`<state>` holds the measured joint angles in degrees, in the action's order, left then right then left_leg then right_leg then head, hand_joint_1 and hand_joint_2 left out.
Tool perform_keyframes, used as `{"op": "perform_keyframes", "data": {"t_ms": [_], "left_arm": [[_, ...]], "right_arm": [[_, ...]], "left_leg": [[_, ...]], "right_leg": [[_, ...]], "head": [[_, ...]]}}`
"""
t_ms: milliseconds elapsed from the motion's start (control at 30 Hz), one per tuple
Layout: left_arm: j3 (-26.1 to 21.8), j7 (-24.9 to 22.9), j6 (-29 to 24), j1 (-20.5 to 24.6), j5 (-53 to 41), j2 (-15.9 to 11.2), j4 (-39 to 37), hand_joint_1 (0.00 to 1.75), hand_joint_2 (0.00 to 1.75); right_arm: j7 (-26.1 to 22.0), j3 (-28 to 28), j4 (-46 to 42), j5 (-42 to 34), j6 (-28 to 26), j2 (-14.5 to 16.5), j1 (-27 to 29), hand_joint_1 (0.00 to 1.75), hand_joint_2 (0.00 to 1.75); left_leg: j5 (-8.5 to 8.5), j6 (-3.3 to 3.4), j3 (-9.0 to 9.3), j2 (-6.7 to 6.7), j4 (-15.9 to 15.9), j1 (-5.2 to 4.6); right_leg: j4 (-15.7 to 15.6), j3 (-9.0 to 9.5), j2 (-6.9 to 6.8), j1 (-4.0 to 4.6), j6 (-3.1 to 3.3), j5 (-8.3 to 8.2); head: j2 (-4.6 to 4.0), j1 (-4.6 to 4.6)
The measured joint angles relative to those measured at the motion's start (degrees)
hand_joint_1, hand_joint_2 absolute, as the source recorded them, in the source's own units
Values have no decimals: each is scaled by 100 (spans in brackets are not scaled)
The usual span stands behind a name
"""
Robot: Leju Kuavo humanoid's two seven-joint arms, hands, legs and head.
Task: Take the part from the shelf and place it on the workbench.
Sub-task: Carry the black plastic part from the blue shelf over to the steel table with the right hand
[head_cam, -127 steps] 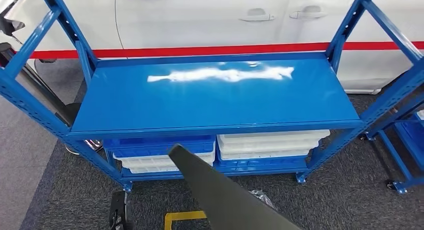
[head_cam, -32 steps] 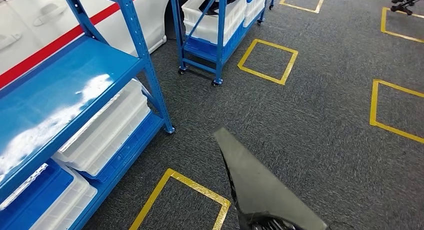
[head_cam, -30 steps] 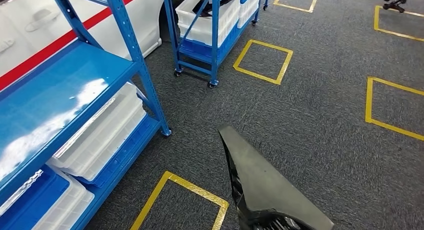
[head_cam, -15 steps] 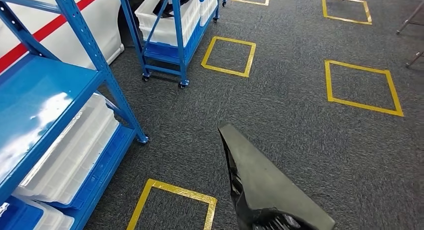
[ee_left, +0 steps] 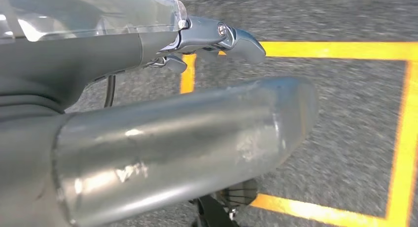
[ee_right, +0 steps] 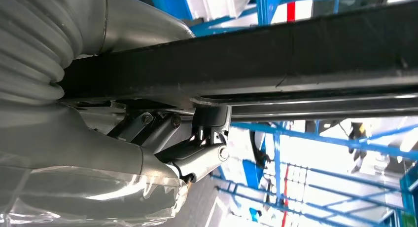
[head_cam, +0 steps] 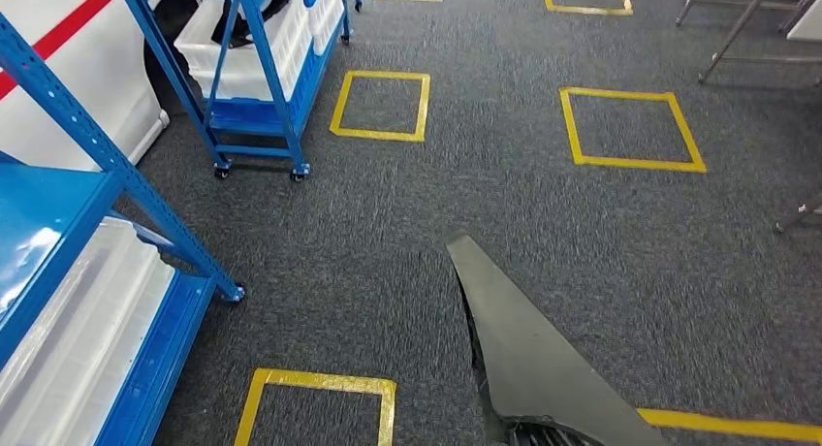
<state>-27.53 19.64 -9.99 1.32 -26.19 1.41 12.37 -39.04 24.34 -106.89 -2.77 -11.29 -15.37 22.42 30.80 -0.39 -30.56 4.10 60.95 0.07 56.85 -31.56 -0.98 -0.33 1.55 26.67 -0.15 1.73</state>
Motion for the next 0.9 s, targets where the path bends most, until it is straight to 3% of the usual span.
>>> {"op": "perform_keyframes", "data": {"t_ms": [33,100,133,167,233,300,367,433,500,567,633,667,700,733,800,867,900], "left_arm": [[-6,2,5,-10,-2,0,0,0,0],[-28,1,18,-42,-2,-1,0,0,0],[-42,1,23,-54,-3,-1,0,0,0],[-53,2,28,-59,-7,-1,0,0,0],[-66,6,36,-55,-16,-1,0,0,0],[-76,9,44,-50,-22,2,-5,0,0],[-82,10,49,-46,-23,5,-10,0,0],[-83,11,49,-31,-24,10,-11,0,0],[-83,13,50,-16,-25,18,-11,0,0],[-84,17,50,-30,-30,21,-11,0,0],[-84,37,51,-61,-41,21,-11,0,0],[-84,51,51,-68,-52,21,-11,0,0],[-84,63,52,-65,-63,23,-11,0,0],[-84,72,53,-58,-76,26,-11,0,0],[-84,88,55,-48,-96,38,-11,0,0],[-84,104,55,-44,-110,53,-11,0,0],[-84,113,55,-39,-119,61,-11,0,0]], "right_arm": [[7,-16,-16,12,2,-1,13,175,175],[14,-38,-26,23,3,-2,26,175,175],[16,-46,-26,28,4,-2,39,175,175],[22,-54,-26,37,5,-2,51,175,175],[36,-73,-26,59,22,-2,70,175,175],[55,-98,-28,72,54,-2,82,175,175],[70,-127,-37,75,74,2,105,175,175],[75,-156,-49,76,77,24,142,175,175],[77,-184,-61,78,77,56,163,175,175],[79,-204,-68,86,79,80,160,175,175],[80,-229,-69,104,86,116,167,175,175],[80,-247,-68,114,93,137,178,175,175],[81,-265,-68,125,101,149,188,175,175],[81,-280,-69,136,107,155,194,175,175],[81,-308,-73,154,112,159,193,175,175],[78,-337,-83,169,135,163,196,175,175],[77,-353,-87,178,157,166,206,175,175]], "left_leg": [[184,-21,-141,-187,330,19],[500,-49,-493,-351,1078,27],[527,-60,-604,-369,1289,31],[436,-68,-621,-376,1286,38],[20,-77,-385,-467,698,67],[-237,-65,-116,-737,47,100],[-232,-13,-47,-857,-147,92],[-256,77,-39,-708,-178,81],[-298,159,-30,-556,-228,88],[-307,201,-34,-408,-246,71],[-296,216,-41,-232,-245,47],[-288,216,-40,-140,-244,38],[-278,213,-33,-59,-244,32],[-266,205,-17,11,-244,28],[-234,171,32,133,-245,14],[-207,116,73,233,-248,9],[-200,84,95,292,-261,11]], "right_leg": [[-13,2,67,-8,20,-14],[-2,-7,221,-7,41,-21],[9,-9,305,-6,41,-19],[24,-10,391,-5,39,-15],[72,-12,563,-14,12,6],[164,-60,720,-15,-51,43],[220,-136,858,-27,-130,50],[233,-186,921,-54,-196,33],[457,-305,631,-44,-228,176],[1046,-589,248,-39,-248,514],[1662,-891,134,-54,-270,751],[1752,-932,115,-57,-272,732],[1592,-843,93,-54,-264,599],[1242,-649,31,-45,-245,406],[479,-232,-266,12,-171,151],[184,-82,-426,76,-103,120],[176,-87,-362,90,-80,110]], "head": [[0,0],[0,0],[0,0],[0,0],[0,0],[0,0],[0,0],[0,0],[0,-1],[0,-2],[0,-1],[0,-1],[0,-1],[0,-2],[0,-2],[0,-1],[0,-1]]}}
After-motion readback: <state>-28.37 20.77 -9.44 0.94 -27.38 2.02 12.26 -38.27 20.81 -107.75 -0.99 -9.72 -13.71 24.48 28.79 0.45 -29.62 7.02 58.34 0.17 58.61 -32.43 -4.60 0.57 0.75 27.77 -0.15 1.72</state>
